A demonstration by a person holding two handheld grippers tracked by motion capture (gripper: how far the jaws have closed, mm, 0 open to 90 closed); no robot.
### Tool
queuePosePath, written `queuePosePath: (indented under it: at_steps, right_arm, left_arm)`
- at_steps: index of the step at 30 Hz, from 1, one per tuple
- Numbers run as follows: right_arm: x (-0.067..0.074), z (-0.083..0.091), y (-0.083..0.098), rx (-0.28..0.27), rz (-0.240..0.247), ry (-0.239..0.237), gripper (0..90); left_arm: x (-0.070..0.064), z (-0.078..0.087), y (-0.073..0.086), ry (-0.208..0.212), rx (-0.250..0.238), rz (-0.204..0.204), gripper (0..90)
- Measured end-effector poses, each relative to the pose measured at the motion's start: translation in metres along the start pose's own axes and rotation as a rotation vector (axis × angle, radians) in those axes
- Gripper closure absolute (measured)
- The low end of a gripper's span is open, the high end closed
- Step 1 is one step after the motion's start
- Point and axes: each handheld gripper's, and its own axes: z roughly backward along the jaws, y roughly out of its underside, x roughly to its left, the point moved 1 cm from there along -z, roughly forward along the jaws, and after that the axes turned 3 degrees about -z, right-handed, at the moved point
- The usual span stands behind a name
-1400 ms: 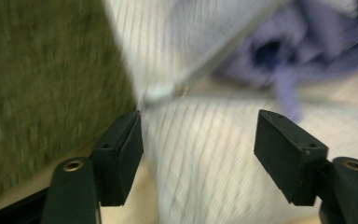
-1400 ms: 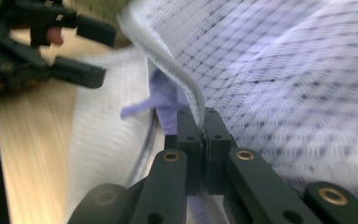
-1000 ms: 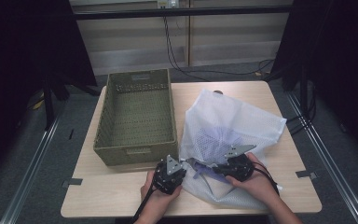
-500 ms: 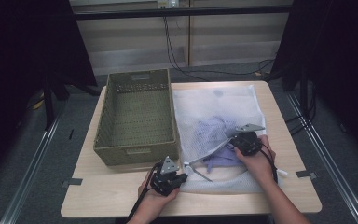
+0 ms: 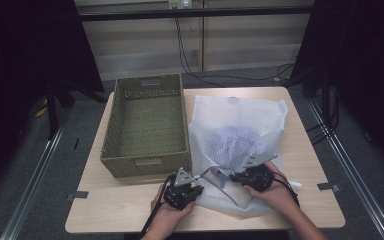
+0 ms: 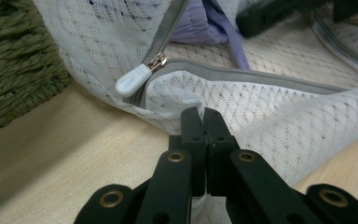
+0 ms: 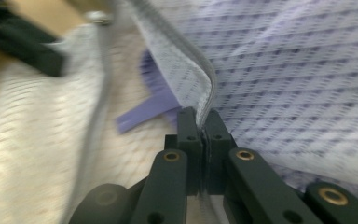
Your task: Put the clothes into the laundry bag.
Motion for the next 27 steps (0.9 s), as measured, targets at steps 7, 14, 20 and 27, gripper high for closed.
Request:
queuePosePath:
  at_steps: [7,14,20,27]
  right_arm:
    - [-0.047,0.006,-0.005,-0.012,-0.152,0.365,89.5]
    - [-0.027,0.036,-0.005,-0.155,-0.078,0.219,89.2]
    - [-0.019,0.061,0.013,-0.106,-0.021,0.128,62.9]
    - [-0.067,0.137,0.044,-0.326,-0.388,0.287,37.9]
  left_arm:
    - [0.002,0.002,0.002,0.020,-0.004,0.021,89.7]
    - [0.005,0.002,0.003,0.024,-0.017,0.080,89.4]
    - [0.008,0.005,0.002,0.021,-0.071,0.101,76.8]
    - [0.021,0.020,-0.004,-0.005,-0.245,0.202,41.3]
